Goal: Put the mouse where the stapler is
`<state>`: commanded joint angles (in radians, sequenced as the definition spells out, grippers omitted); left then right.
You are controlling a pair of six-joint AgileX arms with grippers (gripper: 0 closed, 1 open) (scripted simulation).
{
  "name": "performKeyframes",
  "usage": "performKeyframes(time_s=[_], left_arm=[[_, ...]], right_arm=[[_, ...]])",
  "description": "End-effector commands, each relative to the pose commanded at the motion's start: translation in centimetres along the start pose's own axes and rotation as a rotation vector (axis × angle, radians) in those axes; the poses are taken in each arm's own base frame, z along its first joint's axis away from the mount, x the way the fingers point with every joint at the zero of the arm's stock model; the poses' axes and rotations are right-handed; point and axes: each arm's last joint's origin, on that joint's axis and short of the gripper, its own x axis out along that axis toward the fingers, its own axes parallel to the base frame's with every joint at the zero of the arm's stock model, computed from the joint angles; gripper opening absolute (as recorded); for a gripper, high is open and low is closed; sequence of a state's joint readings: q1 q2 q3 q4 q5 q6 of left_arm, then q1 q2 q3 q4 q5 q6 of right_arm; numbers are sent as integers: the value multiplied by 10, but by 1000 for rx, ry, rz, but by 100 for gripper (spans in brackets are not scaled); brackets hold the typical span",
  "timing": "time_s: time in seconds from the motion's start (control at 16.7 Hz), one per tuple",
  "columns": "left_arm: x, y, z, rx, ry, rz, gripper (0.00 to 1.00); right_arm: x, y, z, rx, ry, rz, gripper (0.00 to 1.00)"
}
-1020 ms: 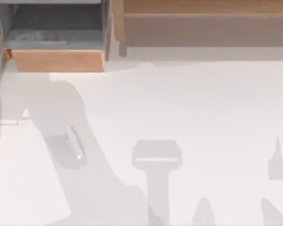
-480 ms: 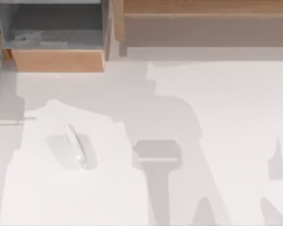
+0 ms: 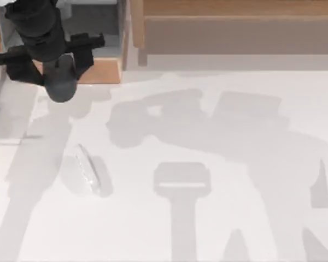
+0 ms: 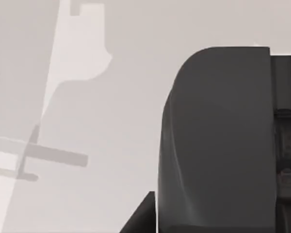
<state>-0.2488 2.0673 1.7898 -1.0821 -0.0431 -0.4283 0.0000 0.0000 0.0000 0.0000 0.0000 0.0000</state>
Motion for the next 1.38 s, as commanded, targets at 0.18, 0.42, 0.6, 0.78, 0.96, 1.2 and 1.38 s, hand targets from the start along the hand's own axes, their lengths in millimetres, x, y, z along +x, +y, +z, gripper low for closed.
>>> performKeyframes(time_s=[0.18,0.42,0.6,0.78,0.96,1.2,1.38], left_arm=[[18,-47,-45,67,48,-2,0],[38,-90,-101,143,93,7,0],[47,-107,-131,181,108,13,0],[51,-113,-142,195,112,16,0],[51,-113,-142,195,112,16,0],[51,-112,-141,193,111,15,0],[49,-113,-140,191,98,5,0]], right_arm=[[0,0,0,0,0,0,100],[0,0,0,0,0,0,100],[0,0,0,0,0,0,100],[0,0,0,0,0,0,100],[0,0,0,0,0,0,100],[0,0,0,0,0,0,100],[0,0,0,0,0,0,100]])
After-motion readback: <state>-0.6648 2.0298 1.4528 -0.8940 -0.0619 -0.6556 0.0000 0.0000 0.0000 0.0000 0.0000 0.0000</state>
